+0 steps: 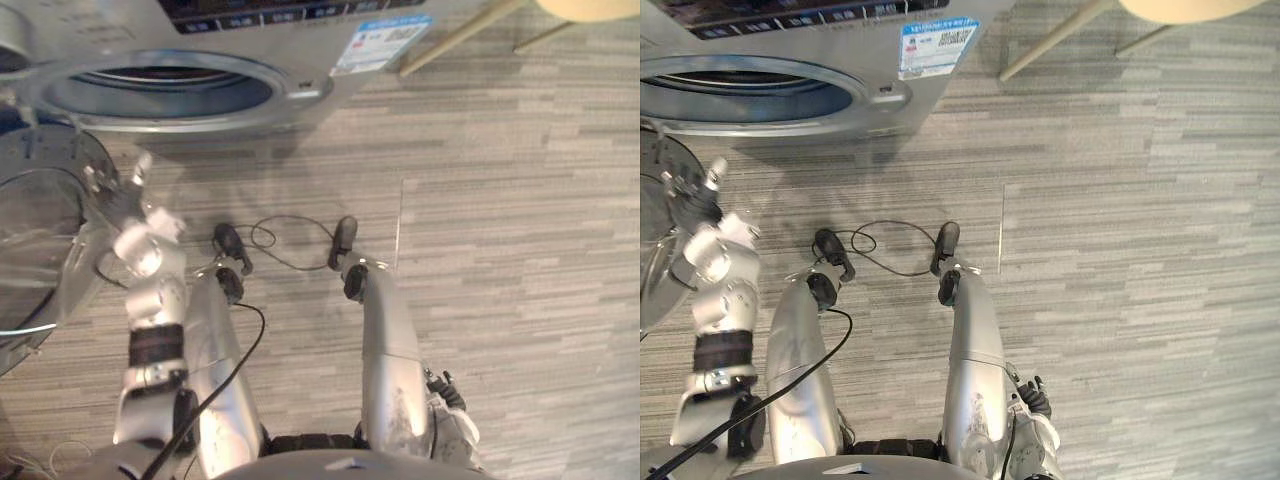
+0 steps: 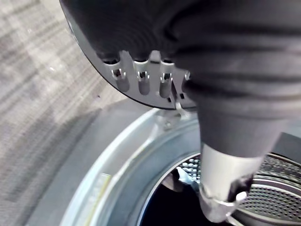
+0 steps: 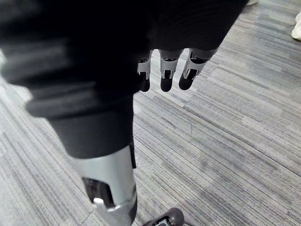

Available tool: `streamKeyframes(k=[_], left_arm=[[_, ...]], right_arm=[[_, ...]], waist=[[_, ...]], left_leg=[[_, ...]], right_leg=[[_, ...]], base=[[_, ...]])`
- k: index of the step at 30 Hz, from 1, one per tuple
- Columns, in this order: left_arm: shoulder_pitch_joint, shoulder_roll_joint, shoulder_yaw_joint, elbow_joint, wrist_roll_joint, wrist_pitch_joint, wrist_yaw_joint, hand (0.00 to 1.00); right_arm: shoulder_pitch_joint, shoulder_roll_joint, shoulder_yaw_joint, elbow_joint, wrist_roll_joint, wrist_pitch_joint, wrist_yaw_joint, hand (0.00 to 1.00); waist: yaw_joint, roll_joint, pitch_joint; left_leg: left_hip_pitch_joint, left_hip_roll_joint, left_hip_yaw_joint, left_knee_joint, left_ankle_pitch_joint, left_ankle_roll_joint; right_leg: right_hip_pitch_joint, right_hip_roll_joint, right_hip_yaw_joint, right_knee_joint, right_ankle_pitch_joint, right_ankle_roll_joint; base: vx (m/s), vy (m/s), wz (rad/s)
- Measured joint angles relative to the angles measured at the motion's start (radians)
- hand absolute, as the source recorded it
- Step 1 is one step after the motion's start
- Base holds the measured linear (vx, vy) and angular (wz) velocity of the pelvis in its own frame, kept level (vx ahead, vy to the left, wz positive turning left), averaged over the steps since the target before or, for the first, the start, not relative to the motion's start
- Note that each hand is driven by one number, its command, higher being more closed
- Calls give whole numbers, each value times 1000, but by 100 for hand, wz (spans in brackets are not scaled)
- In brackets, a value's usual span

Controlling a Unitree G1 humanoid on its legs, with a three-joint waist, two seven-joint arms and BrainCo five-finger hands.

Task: Pick up the laundry basket with both hands and put the clothes into the washing machine.

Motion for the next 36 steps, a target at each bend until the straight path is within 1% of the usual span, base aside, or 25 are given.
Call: streamKeyframes(k=[1,3,5,6,7,8,10,11,12,13,14,15,16,17,18,21,24,27,29,31,32,33,34,35,36], left_arm=[[30,-15,-17,1,5,0,-5,0],[83,-34,-61,32,24,1,-41,0],[133,-49,-93,108,54,3,-79,0],[152,-58,-94,163,68,5,-95,0],[190,-69,-94,259,91,17,-123,0],[198,-71,-94,277,100,22,-130,0],[265,-88,-89,432,124,48,-177,0],[282,-94,-87,468,132,53,-189,0],[311,-104,-85,539,141,64,-213,0],[337,-115,-61,597,142,71,-245,0],[344,-118,-43,624,144,72,-260,0],[364,-120,1,679,157,74,-283,0],[374,-120,27,705,162,75,-288,0],[396,-120,69,751,186,83,-301,0],[418,-119,96,790,223,97,-307,0],[440,-112,126,821,300,120,-332,0],[436,-109,119,828,309,121,-349,0],[425,-83,64,829,306,120,-367,0],[424,-67,45,829,305,120,-367,0],[432,-46,40,828,294,120,-365,0],[442,-46,40,828,286,120,-365,0],[446,-41,40,822,273,120,-365,0],[457,-47,43,821,256,121,-365,0],[468,-60,62,813,242,118,-366,0],[469,-67,70,812,238,116,-365,0]], right_arm=[[3,-2,0,1,0,1,0,0],[10,-9,1,2,-1,1,0,0],[12,-15,1,15,-2,3,-2,0],[13,-16,1,28,-2,3,-2,0],[13,-16,2,49,-3,8,-3,0],[13,-16,2,51,-4,8,-3,0],[15,-17,0,81,-42,21,-5,0],[18,-17,-1,87,-42,26,-6,0],[30,-16,-3,100,-52,31,-6,0],[43,-14,-15,111,-78,39,-6,0],[48,-13,-28,118,-82,42,-6,0],[59,-5,-54,127,-90,51,-5,0],[62,-3,-63,129,-98,51,-5,0],[63,0,-85,136,-120,55,-2,0],[64,1,-111,143,-124,64,2,0],[60,4,-171,172,-165,84,6,0],[40,0,-218,236,-203,92,20,0],[26,-6,-212,279,-240,109,46,0],[19,-7,-205,291,-258,113,46,0],[8,-8,-189,314,-274,112,47,0],[7,-9,-181,314,-275,111,47,0],[8,-8,-172,314,-276,111,47,0],[10,-14,-171,314,-277,111,47,0],[14,-20,-156,311,-277,110,46,0],[13,-20,-151,307,-285,109,46,0]], waist=[[2,0,0],[12,0,-1],[17,0,-12],[17,-1,-28],[18,1,-56],[18,0,-61],[22,2,-106],[22,6,-120],[24,13,-144],[24,26,-179],[23,31,-202],[25,36,-247],[25,37,-268],[25,42,-300],[24,50,-333],[22,65,-393],[11,65,-419],[-3,61,-425],[-3,61,-425],[3,66,-420],[6,70,-414],[8,64,-409],[11,62,-402],[12,65,-400],[18,53,-398]], left_leg=[[27,-8,-2,-17,6,-6],[101,-21,-5,-51,14,-13],[193,-37,0,-100,26,-16],[229,-44,4,-124,32,-17],[290,-57,11,-169,40,-18],[303,-59,13,-178,43,-20],[423,-77,32,-259,62,-27],[450,-80,33,-280,68,-30],[512,-93,35,-330,80,-34],[565,-100,39,-384,99,-36],[587,-107,37,-414,110,-36],[645,-120,43,-479,132,-38],[675,-127,49,-509,141,-41],[742,-137,66,-569,163,-37],[797,-142,85,-608,169,-42],[902,-144,111,-654,166,-51],[946,-145,107,-670,164,-58],[966,-135,89,-665,160,-65],[963,-119,86,-641,152,-76],[941,-59,82,-516,103,-94],[925,-44,77,-462,96,-91],[870,-16,49,-326,102,-71],[820,0,2,-201,127,-16],[794,1,-35,-133,156,19],[778,-2,-62,-90,171,10]], right_leg=[[28,-2,-6,-9,-4,1],[100,-3,-13,-28,-9,4],[187,-5,-15,-61,-11,8],[218,-5,-16,-79,-10,8],[274,-6,-19,-112,-6,13],[286,-6,-19,-119,-5,16],[397,-6,-30,-184,1,23],[425,-5,-37,-204,5,26],[489,-5,-46,-245,10,32],[551,-5,-68,-293,19,32],[576,-5,-79,-318,23,35],[628,-4,-93,-365,33,42],[652,-3,-96,-388,37,46],[703,0,-99,-428,48,47],[747,6,-96,-462,59,50],[836,21,-84,-510,70,61],[881,32,-82,-533,70,62],[921,53,-86,-559,73,60],[933,70,-84,-571,74,55],[965,107,-68,-586,62,32],[971,115,-59,-584,54,32],[979,122,-47,-575,44,28],[985,125,-35,-556,30,25],[985,124,-25,-537,16,26],[986,124,-11,-526,10,24]], base=[[1,-119,29],[15,-86,19],[35,-64,16],[79,-62,10],[85,-48,8],[98,-46,6],[131,-43,5],[147,-41,14],[168,-47,25],[167,-40,33],[218,-42,30],[156,-15,17],[212,-15,-1],[199,-6,-17],[192,-2,-25],[165,-5,-20],[61,-13,-5],[37,-32,5],[-1,-61,0],[-20,-103,-17],[-65,-100,-24],[-84,-113,-28],[-99,-171,-33],[-64,-141,-32],[-41,-93,-28]])
